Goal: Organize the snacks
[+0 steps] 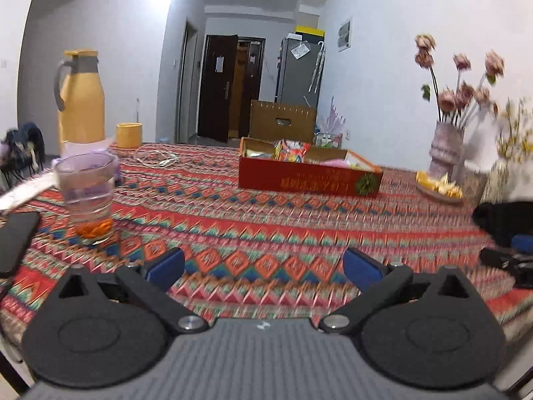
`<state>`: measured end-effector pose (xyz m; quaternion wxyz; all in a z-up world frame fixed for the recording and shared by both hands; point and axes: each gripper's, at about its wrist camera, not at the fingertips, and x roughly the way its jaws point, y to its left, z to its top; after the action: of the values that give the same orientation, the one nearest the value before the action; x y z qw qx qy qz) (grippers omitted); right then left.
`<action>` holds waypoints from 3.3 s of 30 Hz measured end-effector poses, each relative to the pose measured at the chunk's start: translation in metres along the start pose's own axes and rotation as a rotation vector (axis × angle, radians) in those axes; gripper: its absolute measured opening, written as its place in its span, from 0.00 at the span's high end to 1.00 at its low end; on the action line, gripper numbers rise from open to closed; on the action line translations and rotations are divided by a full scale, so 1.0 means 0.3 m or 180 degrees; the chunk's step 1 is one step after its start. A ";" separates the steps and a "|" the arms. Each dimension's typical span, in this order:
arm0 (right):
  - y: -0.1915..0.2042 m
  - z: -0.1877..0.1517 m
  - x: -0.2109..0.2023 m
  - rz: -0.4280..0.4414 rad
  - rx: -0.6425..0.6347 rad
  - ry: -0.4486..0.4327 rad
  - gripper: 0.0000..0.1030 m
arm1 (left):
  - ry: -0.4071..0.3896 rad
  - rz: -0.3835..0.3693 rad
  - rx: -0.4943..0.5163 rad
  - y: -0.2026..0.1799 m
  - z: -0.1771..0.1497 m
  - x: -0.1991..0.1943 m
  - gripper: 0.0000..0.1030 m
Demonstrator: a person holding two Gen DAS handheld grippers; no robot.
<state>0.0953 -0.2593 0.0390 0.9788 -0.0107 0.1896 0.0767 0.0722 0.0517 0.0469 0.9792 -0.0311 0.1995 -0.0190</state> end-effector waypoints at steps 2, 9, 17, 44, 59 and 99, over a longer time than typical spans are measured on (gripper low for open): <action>0.010 -0.046 -0.042 0.0004 -0.0016 0.0028 0.00 | 0.0027 0.0046 0.0087 -0.010 -0.047 -0.030 0.00; 0.063 -0.169 -0.146 0.0093 -0.0122 -0.0015 0.00 | -0.0029 0.0104 0.0231 -0.065 -0.179 -0.134 0.00; 0.134 -0.220 -0.143 0.0202 -0.0037 -0.0061 0.00 | -0.0024 0.0048 0.0210 -0.092 -0.201 -0.123 0.00; 0.110 -0.209 -0.148 0.0162 0.0081 -0.0080 0.00 | -0.0043 0.0015 0.0245 -0.103 -0.196 -0.133 0.00; 0.123 -0.215 -0.150 0.0160 0.0007 -0.0089 0.00 | -0.0065 0.0021 0.0245 -0.101 -0.195 -0.136 0.00; 0.125 -0.221 -0.147 0.0113 -0.0020 -0.0082 0.00 | -0.0084 0.0030 0.0257 -0.097 -0.191 -0.143 0.00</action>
<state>0.0246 -0.2319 -0.0057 0.9796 -0.0093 0.1769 0.0948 0.0096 0.0217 0.0130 0.9823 0.0091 0.1857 -0.0220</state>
